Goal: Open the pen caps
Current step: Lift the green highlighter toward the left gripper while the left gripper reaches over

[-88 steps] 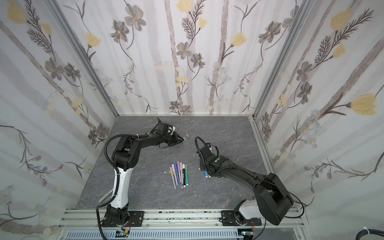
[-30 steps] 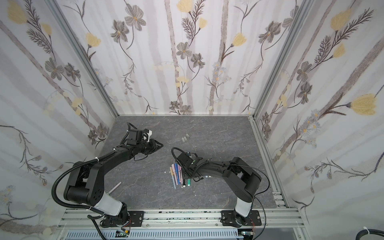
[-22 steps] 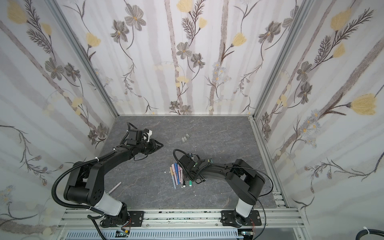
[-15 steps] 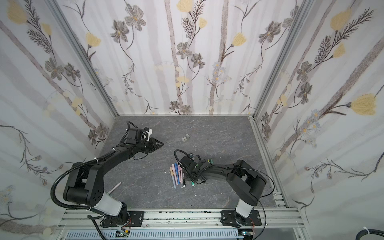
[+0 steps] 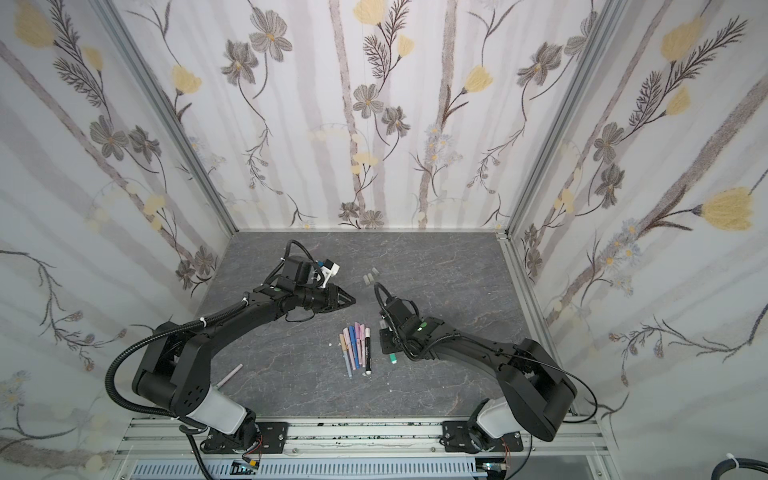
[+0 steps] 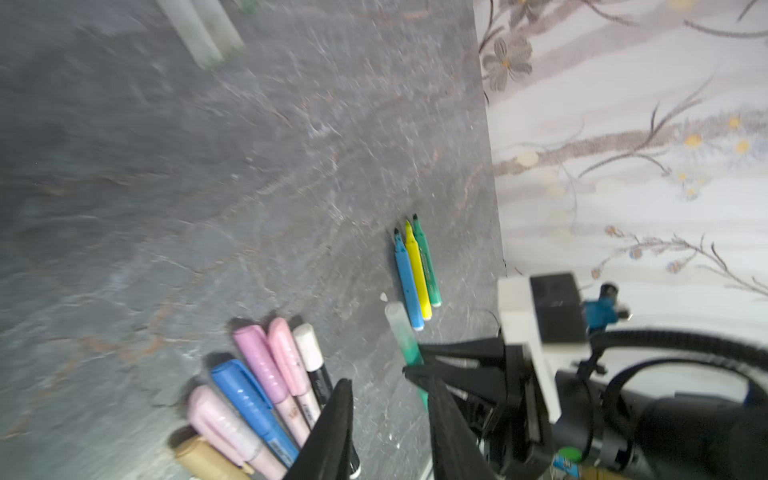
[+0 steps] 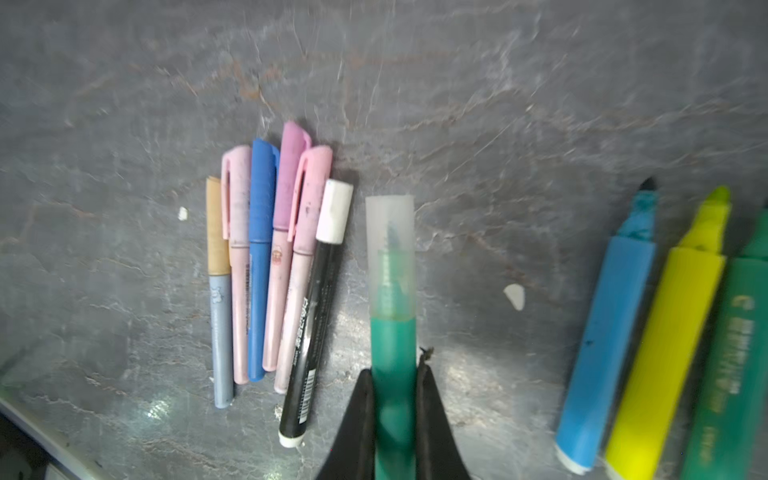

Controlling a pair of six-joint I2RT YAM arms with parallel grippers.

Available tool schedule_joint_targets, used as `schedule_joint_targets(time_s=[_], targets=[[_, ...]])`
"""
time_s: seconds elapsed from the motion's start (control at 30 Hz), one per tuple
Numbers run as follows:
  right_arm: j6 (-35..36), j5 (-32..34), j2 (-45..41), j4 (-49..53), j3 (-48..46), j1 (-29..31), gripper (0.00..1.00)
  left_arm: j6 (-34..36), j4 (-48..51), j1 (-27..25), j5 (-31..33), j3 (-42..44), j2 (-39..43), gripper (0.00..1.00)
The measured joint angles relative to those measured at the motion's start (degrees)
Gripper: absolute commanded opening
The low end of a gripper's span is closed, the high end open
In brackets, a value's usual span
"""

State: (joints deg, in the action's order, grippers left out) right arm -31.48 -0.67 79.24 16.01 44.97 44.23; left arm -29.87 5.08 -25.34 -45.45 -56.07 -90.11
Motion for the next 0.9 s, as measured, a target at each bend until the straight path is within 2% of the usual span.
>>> schedule_joint_targets(time_s=[0.17, 0.37, 0.6, 0.77, 0.9], targets=[[3.8, -4.1, -7.6, -3.6, -3.7, -4.9, 0.00, -5.4, -7.2, -3.4, -2.7, 2.1, -0.3, 0.31], [6.4, -6.5, -9.5, -6.0, -3.1, -6.9, 0.00, -11.9, -17.7, -6.6, -3.8, 2.2, -3.1, 0.31], [6.5, -8.0, -9.9, -8.5, -2.9, -7.2, 0.00, -14.1, -20.5, -9.5, -0.4, -0.1, -6.3, 0.31], [5.9, -9.0, -9.9, -9.9, -2.9, -7.2, 0.00, -14.4, -22.0, -10.0, 3.1, -1.0, -7.3, 0.31], [5.2, -9.0, -9.9, -10.0, -2.9, -7.4, 0.00, -15.3, -23.2, -10.1, 3.4, -1.4, -8.3, 0.31]])
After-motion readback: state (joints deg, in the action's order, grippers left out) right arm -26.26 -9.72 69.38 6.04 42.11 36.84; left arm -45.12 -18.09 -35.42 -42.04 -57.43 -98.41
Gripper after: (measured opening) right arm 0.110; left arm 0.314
